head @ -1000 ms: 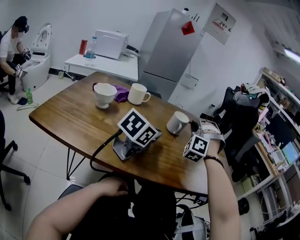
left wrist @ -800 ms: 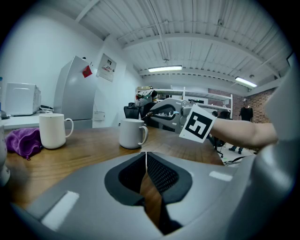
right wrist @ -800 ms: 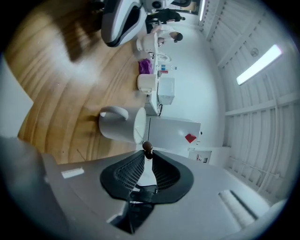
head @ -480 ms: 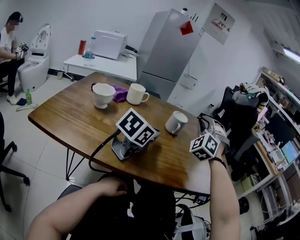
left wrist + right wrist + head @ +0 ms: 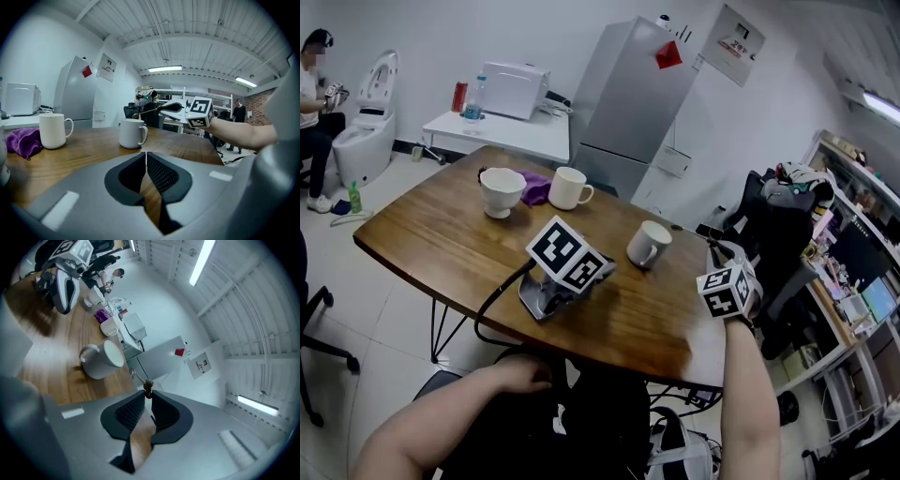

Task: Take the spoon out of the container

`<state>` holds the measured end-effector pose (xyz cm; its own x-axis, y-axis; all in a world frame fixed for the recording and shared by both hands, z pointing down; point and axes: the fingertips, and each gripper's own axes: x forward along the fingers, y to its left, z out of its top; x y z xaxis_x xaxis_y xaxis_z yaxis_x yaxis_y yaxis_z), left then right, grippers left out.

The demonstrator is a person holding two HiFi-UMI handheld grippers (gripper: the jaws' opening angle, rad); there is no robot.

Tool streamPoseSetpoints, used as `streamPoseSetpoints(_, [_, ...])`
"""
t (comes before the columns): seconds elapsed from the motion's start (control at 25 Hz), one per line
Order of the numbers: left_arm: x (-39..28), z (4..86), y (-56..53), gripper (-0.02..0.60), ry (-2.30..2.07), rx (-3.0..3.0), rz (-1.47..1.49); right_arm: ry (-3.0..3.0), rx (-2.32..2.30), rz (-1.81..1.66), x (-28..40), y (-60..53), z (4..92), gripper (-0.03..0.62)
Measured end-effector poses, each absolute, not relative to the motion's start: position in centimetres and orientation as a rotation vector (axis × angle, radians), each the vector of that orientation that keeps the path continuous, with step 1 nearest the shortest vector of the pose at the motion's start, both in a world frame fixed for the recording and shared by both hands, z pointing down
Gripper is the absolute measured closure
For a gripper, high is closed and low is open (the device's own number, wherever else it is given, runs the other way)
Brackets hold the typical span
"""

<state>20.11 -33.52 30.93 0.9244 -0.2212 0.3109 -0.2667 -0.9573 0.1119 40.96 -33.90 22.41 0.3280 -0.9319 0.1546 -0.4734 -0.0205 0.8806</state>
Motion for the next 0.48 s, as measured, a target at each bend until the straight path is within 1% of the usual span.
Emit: streamPoseSetpoints(0.48, [20.2,30.9,-33.5,0.569,-0.373,2.932,0.448,-1.479,1.644,-0.239,43.3,-33.6,28.5,0.546])
